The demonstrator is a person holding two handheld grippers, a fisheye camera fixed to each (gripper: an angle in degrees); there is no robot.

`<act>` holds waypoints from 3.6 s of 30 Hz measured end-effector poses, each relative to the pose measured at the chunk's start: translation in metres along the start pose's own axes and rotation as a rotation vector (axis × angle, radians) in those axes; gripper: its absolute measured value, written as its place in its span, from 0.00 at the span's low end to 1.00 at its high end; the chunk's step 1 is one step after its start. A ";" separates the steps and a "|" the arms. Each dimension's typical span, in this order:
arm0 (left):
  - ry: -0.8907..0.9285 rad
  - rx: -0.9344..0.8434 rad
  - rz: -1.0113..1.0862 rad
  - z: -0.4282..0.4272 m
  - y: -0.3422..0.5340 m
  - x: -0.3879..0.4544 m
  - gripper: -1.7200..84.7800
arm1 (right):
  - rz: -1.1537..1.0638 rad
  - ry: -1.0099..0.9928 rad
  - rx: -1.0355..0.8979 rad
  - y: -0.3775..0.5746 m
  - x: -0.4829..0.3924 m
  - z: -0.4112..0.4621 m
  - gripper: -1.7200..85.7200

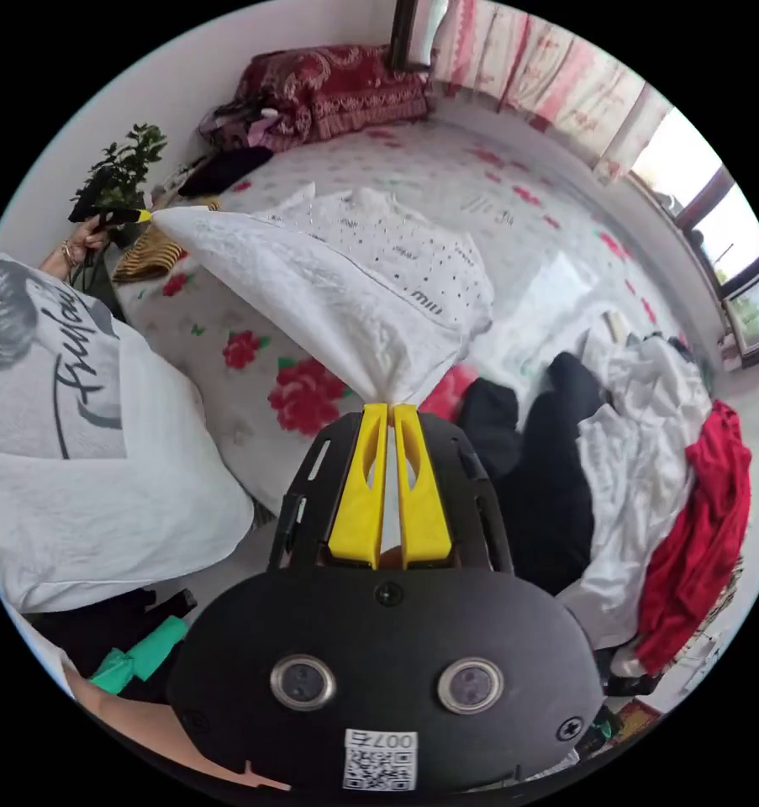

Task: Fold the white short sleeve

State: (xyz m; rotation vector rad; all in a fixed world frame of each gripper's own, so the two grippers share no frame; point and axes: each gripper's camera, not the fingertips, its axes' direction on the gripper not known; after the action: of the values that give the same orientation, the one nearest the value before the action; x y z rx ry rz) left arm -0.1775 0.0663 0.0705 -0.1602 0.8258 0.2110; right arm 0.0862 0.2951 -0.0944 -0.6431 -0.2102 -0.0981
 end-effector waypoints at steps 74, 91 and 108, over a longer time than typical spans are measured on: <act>0.388 0.510 -0.890 0.020 -0.039 -0.141 0.01 | 0.501 -0.235 0.171 -0.044 0.011 0.065 0.02; -0.178 -0.197 0.397 0.105 -0.092 0.059 0.01 | 0.385 -0.412 0.099 -0.091 0.025 0.099 0.02; -0.178 -0.012 0.330 0.099 -0.052 0.090 0.06 | 0.439 -0.341 0.206 -0.099 0.089 0.079 0.06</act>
State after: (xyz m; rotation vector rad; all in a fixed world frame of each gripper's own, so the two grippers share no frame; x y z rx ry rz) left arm -0.0349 0.0493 0.0727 -0.0143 0.6696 0.5334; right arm 0.1445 0.2616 0.0451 -0.4842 -0.3965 0.4537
